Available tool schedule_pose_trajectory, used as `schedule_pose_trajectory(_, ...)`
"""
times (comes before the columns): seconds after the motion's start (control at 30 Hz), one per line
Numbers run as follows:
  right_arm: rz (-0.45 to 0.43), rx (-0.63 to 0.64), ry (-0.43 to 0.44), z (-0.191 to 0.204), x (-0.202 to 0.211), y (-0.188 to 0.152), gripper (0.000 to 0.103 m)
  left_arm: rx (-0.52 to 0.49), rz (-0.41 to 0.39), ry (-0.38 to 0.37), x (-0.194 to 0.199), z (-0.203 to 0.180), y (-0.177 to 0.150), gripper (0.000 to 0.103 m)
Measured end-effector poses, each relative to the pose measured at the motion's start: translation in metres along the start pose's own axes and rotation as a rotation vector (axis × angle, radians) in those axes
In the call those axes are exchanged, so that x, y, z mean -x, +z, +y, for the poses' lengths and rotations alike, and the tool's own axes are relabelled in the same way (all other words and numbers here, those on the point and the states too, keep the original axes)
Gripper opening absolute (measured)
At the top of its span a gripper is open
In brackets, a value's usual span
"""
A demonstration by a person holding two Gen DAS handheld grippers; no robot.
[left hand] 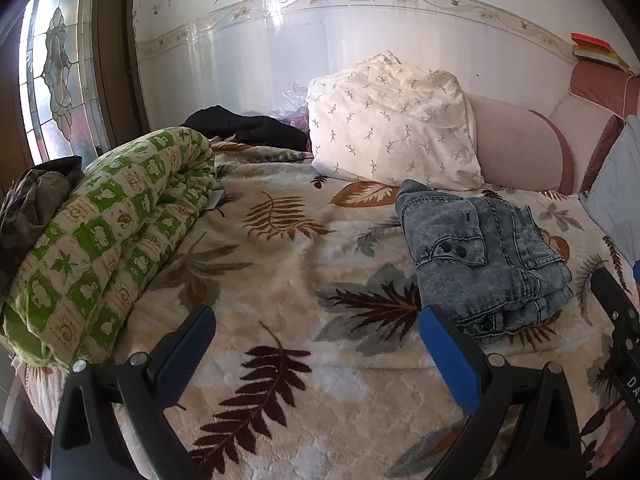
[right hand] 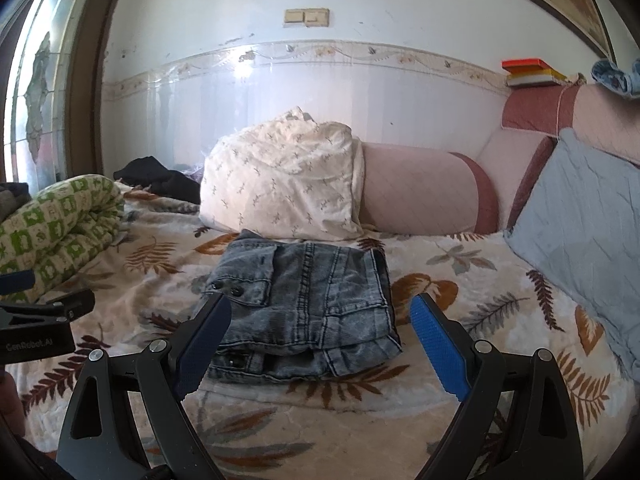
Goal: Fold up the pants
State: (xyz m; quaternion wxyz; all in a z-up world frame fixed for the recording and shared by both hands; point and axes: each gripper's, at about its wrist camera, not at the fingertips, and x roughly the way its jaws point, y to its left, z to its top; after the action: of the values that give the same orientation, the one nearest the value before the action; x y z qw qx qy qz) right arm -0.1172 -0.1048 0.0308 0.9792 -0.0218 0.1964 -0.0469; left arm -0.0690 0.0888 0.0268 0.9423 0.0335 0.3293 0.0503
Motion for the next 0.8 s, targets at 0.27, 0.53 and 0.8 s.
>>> schedule_pose_trajectory(0.27,0.003,-0.007,-0.028,-0.013,0.013,-0.006,0.092,-0.024,-0.018,-0.014,0.017,-0.003,-0.008,0.103)
schedule_pose_trajectory(0.53,0.007,0.001,-0.043,-0.014,0.022,-0.012,0.092,-0.041,-0.062,-0.005,0.034,0.003,-0.011,0.103)
schedule_pose_trajectory(0.8,0.004,0.021,-0.029,-0.002,0.019,-0.013,0.092,-0.038,-0.076,0.012,0.035,0.011,-0.010,0.103)
